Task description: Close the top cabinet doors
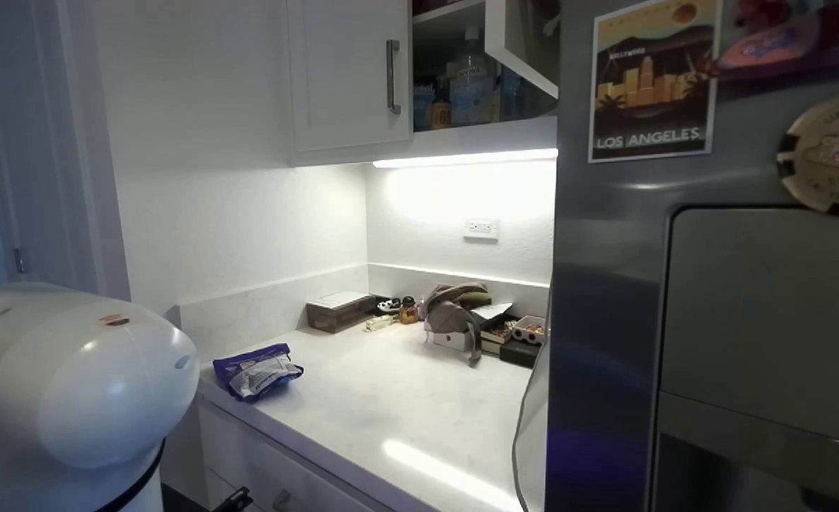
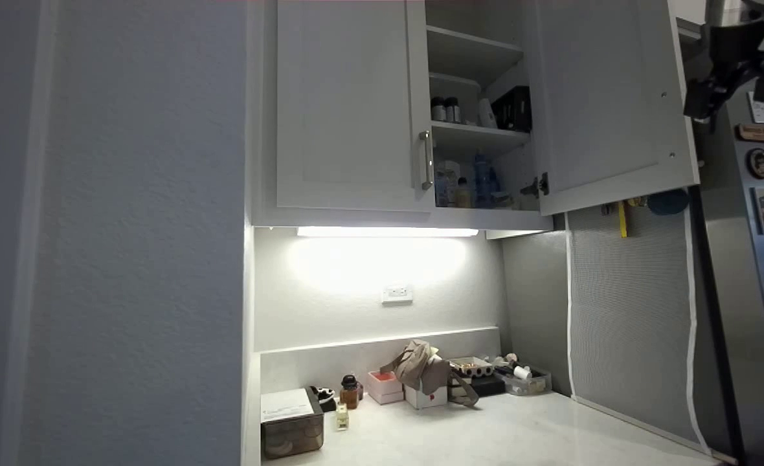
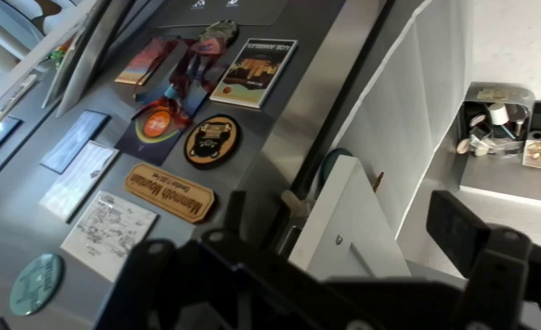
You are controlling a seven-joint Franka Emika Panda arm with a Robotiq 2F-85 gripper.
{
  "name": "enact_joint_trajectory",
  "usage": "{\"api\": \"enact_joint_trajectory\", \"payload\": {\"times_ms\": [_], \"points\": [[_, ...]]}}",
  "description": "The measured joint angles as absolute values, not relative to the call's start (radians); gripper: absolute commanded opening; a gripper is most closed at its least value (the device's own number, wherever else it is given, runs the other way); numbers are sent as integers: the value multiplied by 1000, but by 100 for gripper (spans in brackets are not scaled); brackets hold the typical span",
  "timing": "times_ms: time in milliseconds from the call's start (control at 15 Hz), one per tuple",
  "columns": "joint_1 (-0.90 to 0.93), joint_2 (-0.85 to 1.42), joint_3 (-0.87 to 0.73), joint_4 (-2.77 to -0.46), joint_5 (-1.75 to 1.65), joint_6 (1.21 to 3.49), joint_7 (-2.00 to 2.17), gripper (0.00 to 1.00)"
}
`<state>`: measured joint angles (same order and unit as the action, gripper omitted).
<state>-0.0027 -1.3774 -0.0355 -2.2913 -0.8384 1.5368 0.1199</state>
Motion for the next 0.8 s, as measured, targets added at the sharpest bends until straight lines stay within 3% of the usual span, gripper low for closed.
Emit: {"api": "enact_joint_trajectory", "payload": {"times_ms": [800], "points": [[94,-1454,-189,-2308,-1052,1770,119,100]]}}
